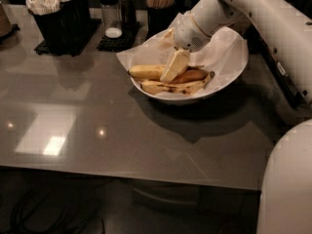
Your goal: Pick banana from white bowl
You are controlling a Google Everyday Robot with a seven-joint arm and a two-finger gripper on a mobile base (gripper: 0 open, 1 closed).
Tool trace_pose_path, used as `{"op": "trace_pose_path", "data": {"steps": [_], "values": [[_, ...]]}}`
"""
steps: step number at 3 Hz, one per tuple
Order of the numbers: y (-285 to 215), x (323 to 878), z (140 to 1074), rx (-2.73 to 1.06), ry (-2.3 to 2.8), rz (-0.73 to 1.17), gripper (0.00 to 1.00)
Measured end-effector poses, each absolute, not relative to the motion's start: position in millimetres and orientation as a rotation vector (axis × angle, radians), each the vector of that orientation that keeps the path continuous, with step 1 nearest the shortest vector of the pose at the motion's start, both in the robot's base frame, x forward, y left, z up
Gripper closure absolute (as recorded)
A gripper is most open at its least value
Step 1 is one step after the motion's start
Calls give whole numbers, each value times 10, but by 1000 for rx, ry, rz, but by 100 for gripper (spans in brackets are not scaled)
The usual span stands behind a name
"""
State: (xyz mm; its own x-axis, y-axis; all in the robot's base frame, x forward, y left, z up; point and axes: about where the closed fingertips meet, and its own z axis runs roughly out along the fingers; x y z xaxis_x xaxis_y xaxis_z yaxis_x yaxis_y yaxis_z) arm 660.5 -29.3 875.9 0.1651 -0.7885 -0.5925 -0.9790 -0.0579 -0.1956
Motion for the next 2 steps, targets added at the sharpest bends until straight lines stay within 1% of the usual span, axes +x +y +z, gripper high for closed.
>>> {"op": "trace_pose_path", "data": {"steps": [1,2], "values": [[-272,6590,8705,-1890,1680,462,24],[-268,6588,8693,-1889,1681,464,40]]}}
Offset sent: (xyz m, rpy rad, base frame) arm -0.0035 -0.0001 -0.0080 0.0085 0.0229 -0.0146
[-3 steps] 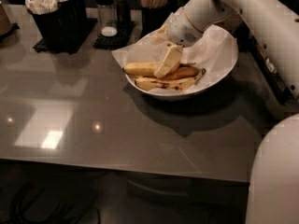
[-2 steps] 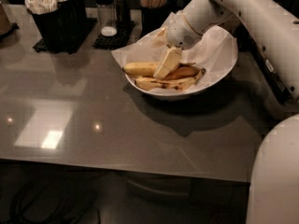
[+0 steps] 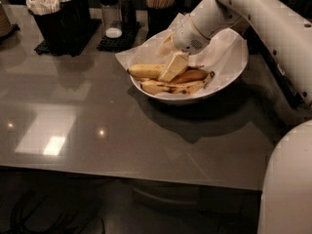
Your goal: Pick banana from white bowl
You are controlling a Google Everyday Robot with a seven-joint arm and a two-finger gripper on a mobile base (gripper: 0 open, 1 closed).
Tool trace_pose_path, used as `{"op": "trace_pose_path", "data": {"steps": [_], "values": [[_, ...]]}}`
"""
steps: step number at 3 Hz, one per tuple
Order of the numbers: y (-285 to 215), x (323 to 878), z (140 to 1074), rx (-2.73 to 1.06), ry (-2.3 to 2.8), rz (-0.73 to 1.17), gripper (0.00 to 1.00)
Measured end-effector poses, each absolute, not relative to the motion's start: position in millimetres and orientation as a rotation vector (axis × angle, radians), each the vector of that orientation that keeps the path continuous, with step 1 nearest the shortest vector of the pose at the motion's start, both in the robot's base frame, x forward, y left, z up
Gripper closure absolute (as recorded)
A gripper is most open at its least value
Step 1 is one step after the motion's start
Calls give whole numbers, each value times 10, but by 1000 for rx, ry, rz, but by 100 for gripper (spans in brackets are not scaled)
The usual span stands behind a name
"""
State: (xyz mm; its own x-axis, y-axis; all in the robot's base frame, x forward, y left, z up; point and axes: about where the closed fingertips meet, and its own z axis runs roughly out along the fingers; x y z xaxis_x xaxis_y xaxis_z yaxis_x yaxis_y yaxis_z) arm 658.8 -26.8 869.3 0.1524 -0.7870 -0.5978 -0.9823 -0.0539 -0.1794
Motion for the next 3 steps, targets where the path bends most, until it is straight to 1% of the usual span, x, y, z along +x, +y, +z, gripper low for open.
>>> {"op": "trace_pose_path", "data": {"steps": [2,3], "values": [[-268,6584,8666,-1881,1689,468,87],[-365,6592,8791,-1857,1673,495,100]]}}
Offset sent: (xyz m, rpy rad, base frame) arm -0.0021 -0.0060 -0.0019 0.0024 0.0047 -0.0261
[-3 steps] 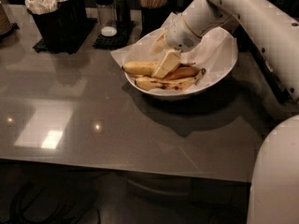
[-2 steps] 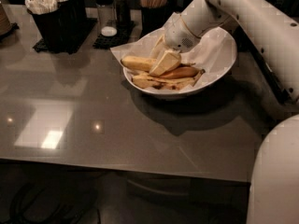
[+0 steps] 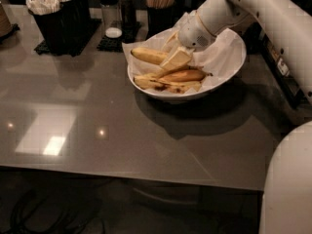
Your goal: Pick banana from white bowl
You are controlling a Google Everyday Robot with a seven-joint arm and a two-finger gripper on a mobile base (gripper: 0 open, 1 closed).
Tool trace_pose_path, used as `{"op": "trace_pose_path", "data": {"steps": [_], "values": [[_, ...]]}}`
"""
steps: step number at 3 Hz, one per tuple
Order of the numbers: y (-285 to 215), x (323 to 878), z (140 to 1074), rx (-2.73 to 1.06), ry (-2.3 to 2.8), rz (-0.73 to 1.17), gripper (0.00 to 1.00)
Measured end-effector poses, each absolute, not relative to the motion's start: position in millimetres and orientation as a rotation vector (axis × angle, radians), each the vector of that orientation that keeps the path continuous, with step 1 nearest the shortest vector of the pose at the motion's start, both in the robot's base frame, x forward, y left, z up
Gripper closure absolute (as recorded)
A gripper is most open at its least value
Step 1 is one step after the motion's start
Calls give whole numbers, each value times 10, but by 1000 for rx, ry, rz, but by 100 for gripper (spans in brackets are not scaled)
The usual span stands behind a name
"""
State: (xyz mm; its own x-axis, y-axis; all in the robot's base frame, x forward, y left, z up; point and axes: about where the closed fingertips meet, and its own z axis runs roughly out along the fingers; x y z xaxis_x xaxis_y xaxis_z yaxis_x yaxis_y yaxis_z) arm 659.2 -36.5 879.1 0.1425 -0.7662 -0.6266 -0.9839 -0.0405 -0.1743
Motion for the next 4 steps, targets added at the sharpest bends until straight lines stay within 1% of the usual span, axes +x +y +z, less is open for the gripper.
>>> {"op": "trace_pose_path", "data": {"steps": [1,2,3,4], "values": [[-620,6542,9030,-1832,1619,581,100],[-901,6297,9387,-1791,1582,654,100],[-1112,6008,9712,-1735,1572,670,100],[-1214,5633,9988,-1633,1504,724,100]]}}
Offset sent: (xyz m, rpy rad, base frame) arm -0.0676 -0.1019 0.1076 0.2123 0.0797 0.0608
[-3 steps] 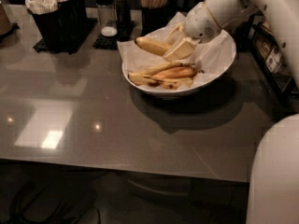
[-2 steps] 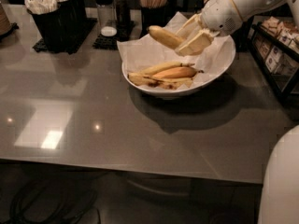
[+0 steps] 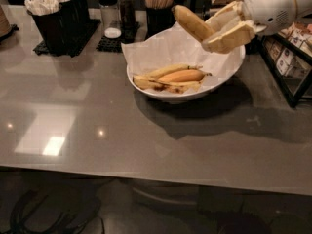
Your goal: Pick banana from white bowl
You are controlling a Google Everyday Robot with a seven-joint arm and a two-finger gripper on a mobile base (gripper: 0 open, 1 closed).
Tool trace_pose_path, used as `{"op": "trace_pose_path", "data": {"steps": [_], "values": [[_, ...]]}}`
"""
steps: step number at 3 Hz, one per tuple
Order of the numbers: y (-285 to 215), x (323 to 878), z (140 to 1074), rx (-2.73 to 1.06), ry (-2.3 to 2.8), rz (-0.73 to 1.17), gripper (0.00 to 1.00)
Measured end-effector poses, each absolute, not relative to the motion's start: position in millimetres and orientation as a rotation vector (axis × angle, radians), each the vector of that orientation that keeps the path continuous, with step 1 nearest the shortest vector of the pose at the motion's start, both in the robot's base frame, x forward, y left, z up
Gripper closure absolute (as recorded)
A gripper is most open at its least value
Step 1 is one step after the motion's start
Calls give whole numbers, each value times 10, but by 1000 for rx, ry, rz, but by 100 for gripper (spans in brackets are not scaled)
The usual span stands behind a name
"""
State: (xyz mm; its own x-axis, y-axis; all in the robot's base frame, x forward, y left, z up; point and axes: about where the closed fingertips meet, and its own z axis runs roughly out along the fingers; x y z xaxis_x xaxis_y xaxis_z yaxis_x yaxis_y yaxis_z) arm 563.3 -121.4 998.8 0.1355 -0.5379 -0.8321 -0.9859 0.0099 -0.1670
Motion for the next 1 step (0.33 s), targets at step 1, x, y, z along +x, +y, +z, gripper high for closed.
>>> {"op": "trace_pose_path", "data": {"steps": [1], "values": [[-1256,5233,10106,-1487,1455,812,100]]}}
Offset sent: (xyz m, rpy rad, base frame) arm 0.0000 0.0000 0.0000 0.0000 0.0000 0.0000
